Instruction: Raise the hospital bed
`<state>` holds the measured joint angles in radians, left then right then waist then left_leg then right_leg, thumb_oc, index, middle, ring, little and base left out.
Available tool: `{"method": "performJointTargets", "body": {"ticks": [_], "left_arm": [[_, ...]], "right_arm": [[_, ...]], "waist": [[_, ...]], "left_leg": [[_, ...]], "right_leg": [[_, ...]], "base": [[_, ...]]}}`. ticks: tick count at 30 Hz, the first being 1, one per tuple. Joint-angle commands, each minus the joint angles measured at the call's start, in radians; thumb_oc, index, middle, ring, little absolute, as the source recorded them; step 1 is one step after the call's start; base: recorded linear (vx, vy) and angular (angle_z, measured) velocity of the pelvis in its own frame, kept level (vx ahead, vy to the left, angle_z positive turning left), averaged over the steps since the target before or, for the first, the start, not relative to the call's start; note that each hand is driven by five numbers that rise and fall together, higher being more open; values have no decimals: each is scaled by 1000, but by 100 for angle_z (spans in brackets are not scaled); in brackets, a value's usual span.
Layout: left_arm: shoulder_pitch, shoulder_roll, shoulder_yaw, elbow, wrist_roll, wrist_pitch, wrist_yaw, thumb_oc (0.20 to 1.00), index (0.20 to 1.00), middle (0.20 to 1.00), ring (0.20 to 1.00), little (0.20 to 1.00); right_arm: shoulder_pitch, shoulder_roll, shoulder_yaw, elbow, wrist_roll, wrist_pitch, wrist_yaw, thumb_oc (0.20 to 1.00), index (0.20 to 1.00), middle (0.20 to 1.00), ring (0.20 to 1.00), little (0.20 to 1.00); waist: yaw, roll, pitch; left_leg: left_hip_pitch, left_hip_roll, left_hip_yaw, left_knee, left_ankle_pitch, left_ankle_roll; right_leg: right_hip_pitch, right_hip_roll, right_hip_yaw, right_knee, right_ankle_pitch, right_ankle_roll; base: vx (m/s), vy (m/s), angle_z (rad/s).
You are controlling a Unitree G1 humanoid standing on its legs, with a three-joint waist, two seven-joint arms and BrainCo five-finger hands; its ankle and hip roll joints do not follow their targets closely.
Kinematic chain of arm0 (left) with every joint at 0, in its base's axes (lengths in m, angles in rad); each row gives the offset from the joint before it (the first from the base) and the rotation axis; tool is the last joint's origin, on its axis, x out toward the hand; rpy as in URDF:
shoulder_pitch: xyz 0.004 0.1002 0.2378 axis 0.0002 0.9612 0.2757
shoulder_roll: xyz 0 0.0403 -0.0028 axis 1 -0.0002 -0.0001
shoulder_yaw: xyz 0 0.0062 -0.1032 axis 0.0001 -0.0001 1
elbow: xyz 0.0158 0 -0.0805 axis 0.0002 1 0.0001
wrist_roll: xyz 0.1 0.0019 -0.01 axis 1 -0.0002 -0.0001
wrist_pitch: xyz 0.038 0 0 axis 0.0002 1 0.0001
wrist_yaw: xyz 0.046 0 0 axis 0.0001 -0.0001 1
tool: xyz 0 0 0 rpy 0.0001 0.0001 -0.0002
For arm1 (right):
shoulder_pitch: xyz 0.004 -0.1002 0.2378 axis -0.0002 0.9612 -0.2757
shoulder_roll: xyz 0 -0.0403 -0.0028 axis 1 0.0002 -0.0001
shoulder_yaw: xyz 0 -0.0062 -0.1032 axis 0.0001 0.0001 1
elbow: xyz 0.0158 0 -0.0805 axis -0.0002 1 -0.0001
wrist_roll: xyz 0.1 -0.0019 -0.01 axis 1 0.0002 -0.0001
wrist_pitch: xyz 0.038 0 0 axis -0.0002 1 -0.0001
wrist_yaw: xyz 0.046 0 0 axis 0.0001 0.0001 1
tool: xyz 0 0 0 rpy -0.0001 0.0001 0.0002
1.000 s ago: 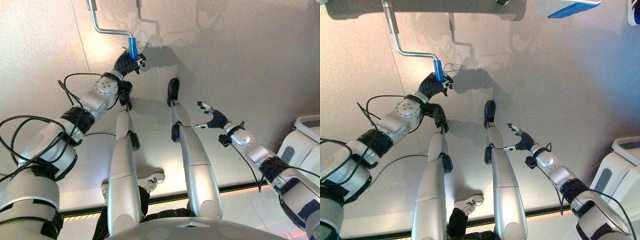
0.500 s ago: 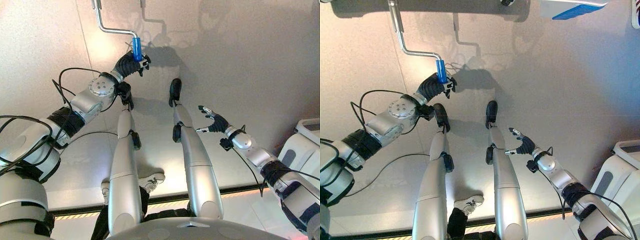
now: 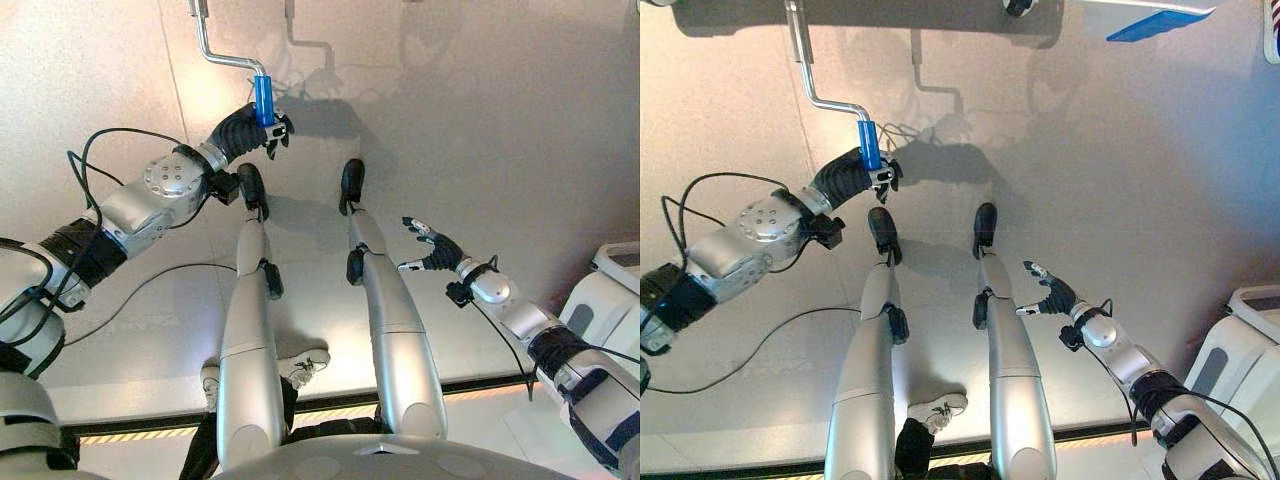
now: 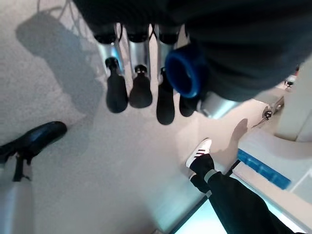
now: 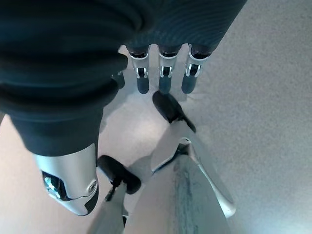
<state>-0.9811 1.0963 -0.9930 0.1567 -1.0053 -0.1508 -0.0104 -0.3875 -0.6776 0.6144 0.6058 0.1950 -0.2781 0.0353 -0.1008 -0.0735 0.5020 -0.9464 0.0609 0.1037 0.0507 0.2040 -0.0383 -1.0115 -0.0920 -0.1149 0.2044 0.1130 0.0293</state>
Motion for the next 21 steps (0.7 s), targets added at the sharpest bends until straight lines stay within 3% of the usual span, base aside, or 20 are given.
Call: {"method": "performJointTargets", "body": {"ticks": [1, 3, 11, 21], "left_arm": [[15, 25, 87, -249, 65, -148, -65, 200, 200, 200, 200, 200], [82, 87, 142, -301, 45, -158, -75, 200, 200, 200, 200, 200], [212, 154, 245, -342, 24, -163, -80, 200, 200, 200, 200, 200], [329, 184, 339, -311, 36, -162, -83, 200, 200, 200, 200, 200]], "right_arm": [[91, -48, -30, -39, -15, -11, 10, 1000, 1000, 1000, 1000, 1000], [105, -44, -42, -41, -21, -17, 10, 1000, 1000, 1000, 1000, 1000], [126, -47, -58, -50, -27, -23, 17, 1000, 1000, 1000, 1000, 1000], [140, -61, -77, -74, -26, -31, 22, 1000, 1000, 1000, 1000, 1000]], "waist": [[-7, 35, -10], [-1, 38, -8], [4, 35, -11], [10, 37, -8]], "left_leg": [[61, -30, -14, 105, -157, -15], [62, -29, -13, 105, -159, -15], [57, -30, -13, 109, -163, -12], [53, -30, -13, 116, -166, -10]], "right_leg": [[40, 50, 9, -39, 54, 101], [40, 50, 9, -39, 54, 103], [37, 49, 9, -37, 55, 104], [32, 46, 10, -33, 53, 103]], "base": [[0, 0, 0], [0, 0, 0], [0, 0, 0], [0, 0, 0]]}}
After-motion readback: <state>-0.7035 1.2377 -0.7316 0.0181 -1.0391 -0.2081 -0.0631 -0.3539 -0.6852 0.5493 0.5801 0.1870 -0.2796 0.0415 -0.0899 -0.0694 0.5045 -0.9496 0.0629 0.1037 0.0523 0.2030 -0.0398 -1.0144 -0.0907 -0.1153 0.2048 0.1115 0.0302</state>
